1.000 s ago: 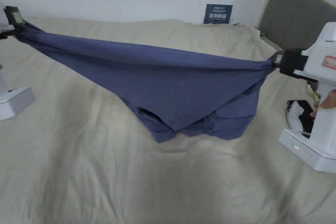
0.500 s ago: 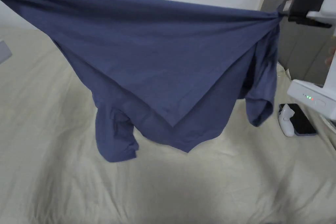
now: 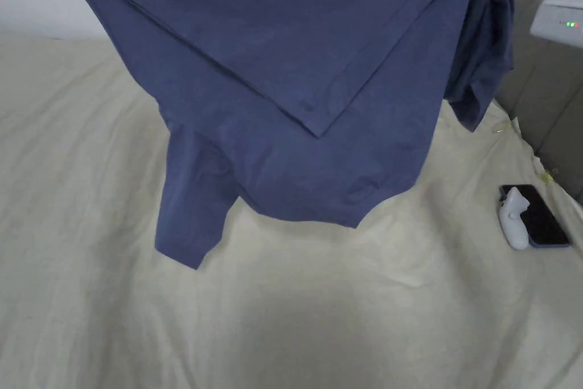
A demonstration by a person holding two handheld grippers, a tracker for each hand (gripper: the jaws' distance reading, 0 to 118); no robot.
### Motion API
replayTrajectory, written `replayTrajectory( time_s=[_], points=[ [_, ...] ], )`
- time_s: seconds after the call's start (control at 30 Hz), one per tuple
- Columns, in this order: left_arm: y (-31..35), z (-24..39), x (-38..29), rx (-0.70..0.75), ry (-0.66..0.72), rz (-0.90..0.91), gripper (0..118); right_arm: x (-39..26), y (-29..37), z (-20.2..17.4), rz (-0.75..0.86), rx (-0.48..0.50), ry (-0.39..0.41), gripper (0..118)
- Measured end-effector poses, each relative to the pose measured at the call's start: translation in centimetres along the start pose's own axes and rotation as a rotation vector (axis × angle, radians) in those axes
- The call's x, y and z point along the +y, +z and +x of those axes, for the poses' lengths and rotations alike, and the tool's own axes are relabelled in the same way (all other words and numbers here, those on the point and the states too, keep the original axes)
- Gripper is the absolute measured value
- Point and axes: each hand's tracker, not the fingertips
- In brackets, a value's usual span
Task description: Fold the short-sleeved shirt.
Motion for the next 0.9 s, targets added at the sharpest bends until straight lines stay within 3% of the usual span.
replayTrajectory(
  time_s=[0.2,0.5,0.6,0.77,0.9],
  points=[
    [-7.2,4.8,1.0,0.005,-0.078,-0.004,3,3.6,-6.5,0.2,0.019,-0.107,0.065,4],
    [-15.8,12.4,1.7,0.033,-0.091,0.061,3,8.9,-15.2,0.5,0.137,-0.283,0.083,4],
    [-17.9,14.0,1.0,-0.003,-0.059,0.079,3,9.5,-17.5,0.7,0.152,-0.363,0.155,4],
    [-21.3,16.2,-2.9,-0.019,-0.090,0.050,3,7.6,-20.1,2.2,0.145,-0.360,0.063,4],
    [-23.4,16.9,-8.5,-0.035,-0.121,-0.056,3,3.1,-22.3,4.3,0.047,-0.349,0.023,4]
  ],
)
